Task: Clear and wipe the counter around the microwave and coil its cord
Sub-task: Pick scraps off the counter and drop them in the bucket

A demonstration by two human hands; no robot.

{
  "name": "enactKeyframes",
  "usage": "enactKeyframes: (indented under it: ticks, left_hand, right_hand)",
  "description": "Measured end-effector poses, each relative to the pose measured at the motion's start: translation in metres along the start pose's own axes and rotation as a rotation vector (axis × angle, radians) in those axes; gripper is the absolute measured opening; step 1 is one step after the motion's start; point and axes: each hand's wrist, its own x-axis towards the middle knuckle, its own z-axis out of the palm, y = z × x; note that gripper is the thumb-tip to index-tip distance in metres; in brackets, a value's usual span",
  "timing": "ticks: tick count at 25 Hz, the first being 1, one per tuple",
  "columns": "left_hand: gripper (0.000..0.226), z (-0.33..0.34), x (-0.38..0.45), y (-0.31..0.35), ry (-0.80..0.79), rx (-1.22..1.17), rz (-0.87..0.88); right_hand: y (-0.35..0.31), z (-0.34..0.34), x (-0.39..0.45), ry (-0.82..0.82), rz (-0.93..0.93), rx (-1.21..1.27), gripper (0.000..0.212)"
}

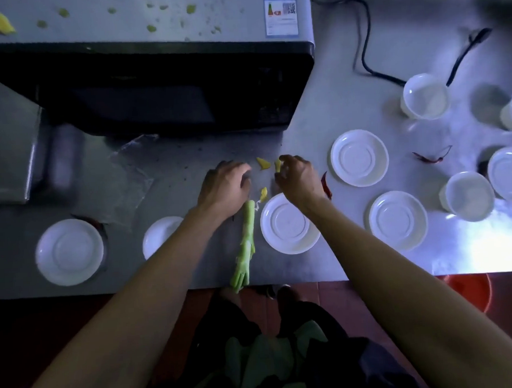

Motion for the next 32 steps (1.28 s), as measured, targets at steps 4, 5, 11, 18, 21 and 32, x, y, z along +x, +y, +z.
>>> enactKeyframes:
  ticks: [4, 5, 11, 18, 21, 32]
  left_hand:
    - [0.024, 0.000, 0.029, -0.008, -0.051, 0.036, 0.071]
    - [0.023, 0.002, 0.035, -0.010, -0.053, 0.042, 0.099]
    - [0.018, 0.012, 0.058, -0.007, -0.073, 0.094, 0.183]
    - [0.027, 0.021, 0.072, -0.002, -0.105, 0.167, 0.237]
    - [0.022, 0.021, 0.073, -0.003, -0.106, 0.195, 0.229]
    - [0.009, 0.013, 0.058, 0.002, -0.058, 0.026, 0.291]
  right_hand:
    - [-0.010, 0.008, 0.015, 0.043, 0.080, -0.039, 0.030]
    - [-0.011, 0.010, 0.017, 0.046, 0.091, -0.055, 0.027]
    - [-0.008, 0.015, 0.021, 0.066, 0.111, -0.083, 0.016]
    - [-0.005, 0.016, 0.017, 0.093, 0.058, -0.146, 0.015]
    - [-0.001, 0.014, 0.014, 0.111, 0.033, -0.150, 0.015]
    - [-0.001, 0.010, -0.013, 0.238, 0.044, -0.133, 0.016]
